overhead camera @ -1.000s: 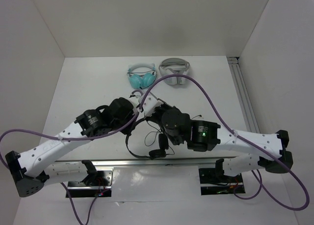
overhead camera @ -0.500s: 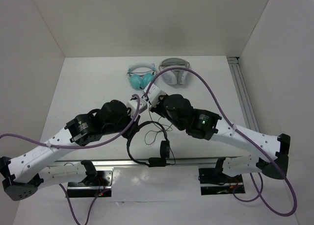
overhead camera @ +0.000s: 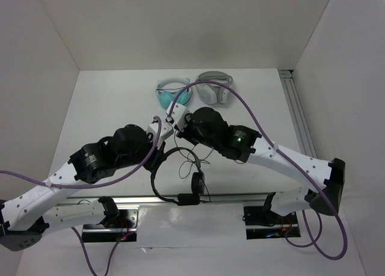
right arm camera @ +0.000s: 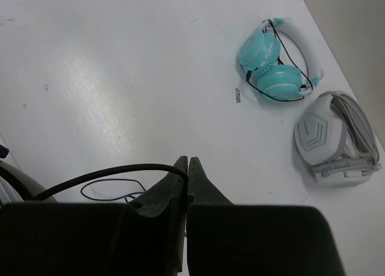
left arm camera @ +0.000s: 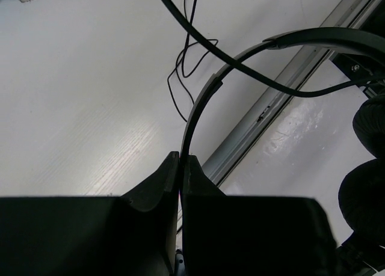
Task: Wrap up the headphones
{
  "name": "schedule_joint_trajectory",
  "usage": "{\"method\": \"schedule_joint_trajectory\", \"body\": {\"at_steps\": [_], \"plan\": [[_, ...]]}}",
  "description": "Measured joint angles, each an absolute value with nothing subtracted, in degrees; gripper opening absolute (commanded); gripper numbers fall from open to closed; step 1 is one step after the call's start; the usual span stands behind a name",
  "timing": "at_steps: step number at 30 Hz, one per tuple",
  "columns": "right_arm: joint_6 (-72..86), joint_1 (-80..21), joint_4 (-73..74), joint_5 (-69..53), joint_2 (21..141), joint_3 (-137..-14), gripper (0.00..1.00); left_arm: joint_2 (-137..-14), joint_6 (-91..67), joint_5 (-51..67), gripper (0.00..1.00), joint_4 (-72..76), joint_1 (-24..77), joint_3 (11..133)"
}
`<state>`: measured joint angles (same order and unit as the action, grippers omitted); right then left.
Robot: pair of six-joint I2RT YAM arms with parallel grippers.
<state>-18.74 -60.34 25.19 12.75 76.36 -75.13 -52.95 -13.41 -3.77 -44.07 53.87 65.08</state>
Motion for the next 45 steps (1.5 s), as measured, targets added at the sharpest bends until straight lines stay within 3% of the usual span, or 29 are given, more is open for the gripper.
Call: {"method": "schedule_joint_trajectory", "body": {"at_steps": [13,28,37,45], "plan": [[-18.7,-56.6,26.3,5.9,78.0,-74.4,0.0,-47.7,-13.2,-5.8,0.0,-44.8,53.9,69.9],[-11.9,-50.1,13.0,-18.3,79.0,-65.1,0.0,-46.8,-14.1,-9.7,0.0,-44.9,53.9,70.9],[-3.4,-50.1,-2.1,-28.4,80.5,-59.2,0.15,-45.5,-18.2,-15.5,0.0,-44.5,53.9,70.9],[3.9,-49.5,-17.4,-32.2,84.3,-53.0,0.19,-44.9,-22.3,-22.5,0.0,-44.6,53.9,71.0]]}}
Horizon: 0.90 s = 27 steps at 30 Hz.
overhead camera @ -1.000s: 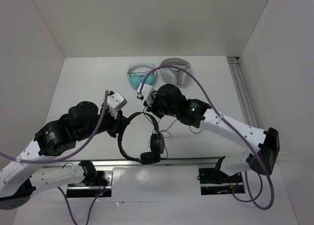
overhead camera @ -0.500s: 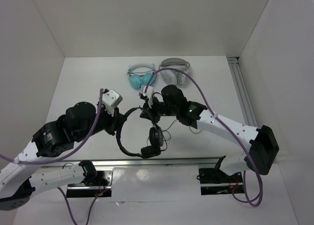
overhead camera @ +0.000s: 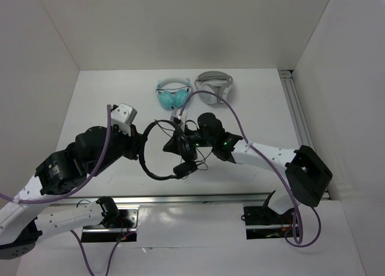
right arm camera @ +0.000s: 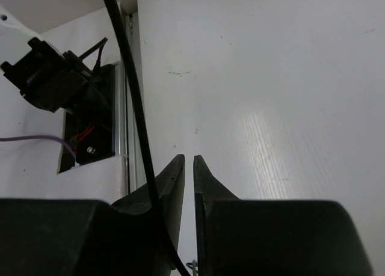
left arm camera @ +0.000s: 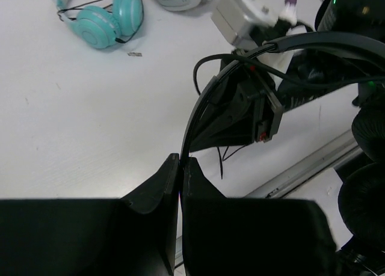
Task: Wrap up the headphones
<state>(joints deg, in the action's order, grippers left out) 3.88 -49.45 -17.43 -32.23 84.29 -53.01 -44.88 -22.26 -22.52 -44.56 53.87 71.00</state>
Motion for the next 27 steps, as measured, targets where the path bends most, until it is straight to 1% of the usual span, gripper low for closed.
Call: {"method": "schedule_joint_trajectory", "body": {"at_steps": [5,11,16,18,22,27], "plan": [[9.1,-49.2,-27.0,-34.6,87.8,-46.7,0.19,-44.0,-25.5,-28.1,0.0,-45.5,53.9,72.9],[14.1,-49.1,-37.1,-35.9,90.2,-41.2,0.11,-47.0,-31.9,-36.1,0.0,-51.3,53.9,79.7],[17.1,-50.3,-44.9,-36.7,92.2,-38.1,0.11,-50.4,-37.5,-42.2,0.0,-57.6,53.5,84.6],[17.8,-51.3,-46.4,-36.7,92.7,-36.7,0.11,-51.7,-39.0,-43.4,0.0,-60.0,52.8,86.5],[18.5,-53.0,-49.3,-35.8,92.7,-32.8,0.03,-54.6,-39.7,-44.5,0.0,-62.2,50.1,89.3],[18.5,-54.6,-50.8,-32.7,90.6,-28.9,0.0,-57.9,-39.2,-43.8,0.0,-63.5,44.7,90.3]]}}
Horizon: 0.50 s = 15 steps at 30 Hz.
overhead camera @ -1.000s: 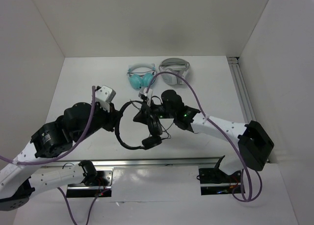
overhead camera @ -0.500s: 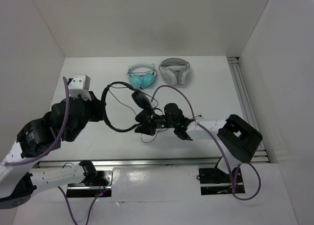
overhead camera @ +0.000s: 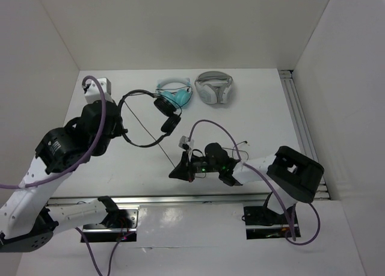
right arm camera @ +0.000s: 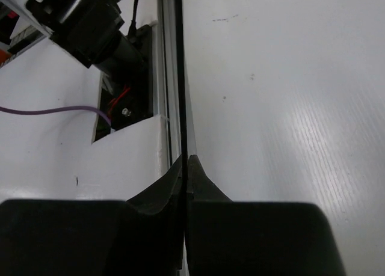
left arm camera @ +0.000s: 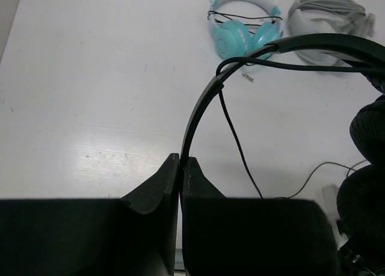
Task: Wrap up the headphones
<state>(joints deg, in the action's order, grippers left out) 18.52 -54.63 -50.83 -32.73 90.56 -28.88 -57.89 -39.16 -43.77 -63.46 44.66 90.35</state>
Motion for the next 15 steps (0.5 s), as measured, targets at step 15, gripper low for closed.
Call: {"method": "schedule_joint_trajectory", "body": {"at_steps": [15], "plan": [[11.0,-71.0,-27.9,-10.5,62.8,-30.3,0.0,-60.2,-30.1,-36.0,0.0,-58.7,29.6,84.7]]}}
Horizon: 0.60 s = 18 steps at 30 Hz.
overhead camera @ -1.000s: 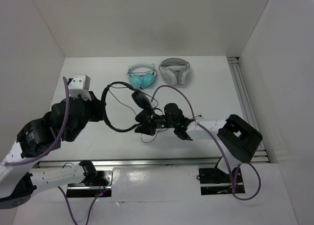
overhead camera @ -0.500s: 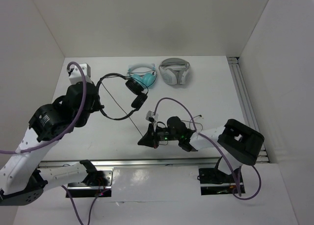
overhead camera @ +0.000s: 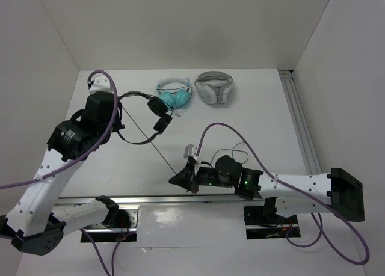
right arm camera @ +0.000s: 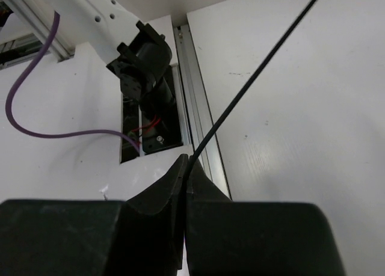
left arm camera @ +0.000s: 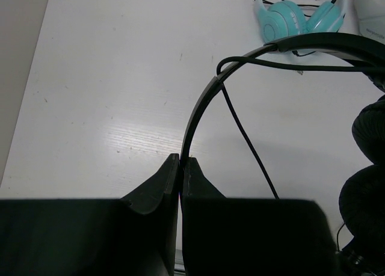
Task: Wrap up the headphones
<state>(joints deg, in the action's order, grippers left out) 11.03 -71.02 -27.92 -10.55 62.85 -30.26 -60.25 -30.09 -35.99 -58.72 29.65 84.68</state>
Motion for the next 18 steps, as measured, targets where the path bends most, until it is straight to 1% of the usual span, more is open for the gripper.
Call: {"method": "schedule_joint_trajectory", "body": {"at_steps": [4,8,13,14,18], "plan": [[8.9,-73.1,-21.6,-8.2,60.4,-34.3,0.0,-60.2,-29.8,-35.4,0.0,-58.1,29.1,83.1],[7.1,-73.5,-17.5,-9.3,60.3,-37.4,0.01,-60.2,-29.5,-34.6,0.0,-57.5,29.0,80.5],[5.8,-73.5,-14.7,-14.9,61.3,-40.0,0.01,-60.2,-28.7,-33.5,0.0,-57.4,29.0,77.3],[5.7,-73.5,-14.5,-16.3,61.7,-40.3,0.04,-60.2,-28.7,-33.2,0.0,-57.4,28.9,77.2],[5.5,-73.1,-13.5,-22.1,63.2,-41.3,0.07,-60.0,-28.6,-32.3,0.0,-57.4,27.9,77.2]]}}
